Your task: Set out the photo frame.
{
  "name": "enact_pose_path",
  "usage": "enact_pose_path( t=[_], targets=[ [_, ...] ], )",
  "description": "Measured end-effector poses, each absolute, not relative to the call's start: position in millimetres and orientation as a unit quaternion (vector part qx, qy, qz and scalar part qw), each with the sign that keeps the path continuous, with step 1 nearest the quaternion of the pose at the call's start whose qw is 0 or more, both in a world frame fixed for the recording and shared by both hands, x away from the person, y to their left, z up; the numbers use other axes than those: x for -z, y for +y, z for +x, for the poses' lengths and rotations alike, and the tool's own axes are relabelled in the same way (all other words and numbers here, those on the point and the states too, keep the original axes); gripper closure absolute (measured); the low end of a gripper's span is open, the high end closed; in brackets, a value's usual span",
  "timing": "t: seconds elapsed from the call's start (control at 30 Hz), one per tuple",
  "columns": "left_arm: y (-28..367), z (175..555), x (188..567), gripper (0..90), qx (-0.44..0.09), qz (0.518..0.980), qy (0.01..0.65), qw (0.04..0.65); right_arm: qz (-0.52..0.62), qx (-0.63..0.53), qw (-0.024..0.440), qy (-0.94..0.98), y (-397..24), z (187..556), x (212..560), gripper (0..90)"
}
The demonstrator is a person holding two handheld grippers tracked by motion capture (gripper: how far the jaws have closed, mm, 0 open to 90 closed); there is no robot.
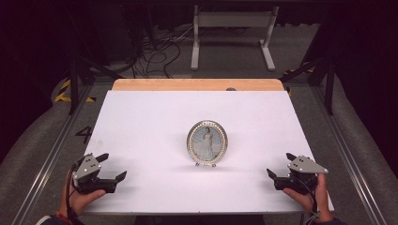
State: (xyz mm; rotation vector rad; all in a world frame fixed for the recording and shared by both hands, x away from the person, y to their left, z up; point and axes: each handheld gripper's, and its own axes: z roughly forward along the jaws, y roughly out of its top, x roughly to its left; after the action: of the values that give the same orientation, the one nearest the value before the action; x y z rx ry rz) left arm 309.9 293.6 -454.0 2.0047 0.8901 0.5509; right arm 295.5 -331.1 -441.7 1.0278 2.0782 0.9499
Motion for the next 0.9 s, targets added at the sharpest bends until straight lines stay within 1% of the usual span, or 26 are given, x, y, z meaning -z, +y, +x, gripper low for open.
enact_pose_path(
  t=[0.07, 0.37, 0.57, 0.9],
  targets=[
    [295, 310, 456, 7.2, -0.215, 0.798, 0.366, 0.428, 0.39, -0.36, 0.315, 0.787, -332, 296, 442, 11.0],
    [289, 309, 457, 7.2, -0.219, 0.809, 0.35, 0.418, 0.392, -0.356, 0.316, 0.787, -330, 296, 443, 11.0],
    [290, 308, 455, 7.2, -0.218, 0.8, 0.356, 0.43, 0.391, -0.352, 0.317, 0.789, -328, 297, 444, 11.0],
    [284, 311, 455, 7.2, -0.225, 0.809, 0.352, 0.414, 0.397, -0.352, 0.313, 0.788, -330, 300, 447, 10.4]
  ],
)
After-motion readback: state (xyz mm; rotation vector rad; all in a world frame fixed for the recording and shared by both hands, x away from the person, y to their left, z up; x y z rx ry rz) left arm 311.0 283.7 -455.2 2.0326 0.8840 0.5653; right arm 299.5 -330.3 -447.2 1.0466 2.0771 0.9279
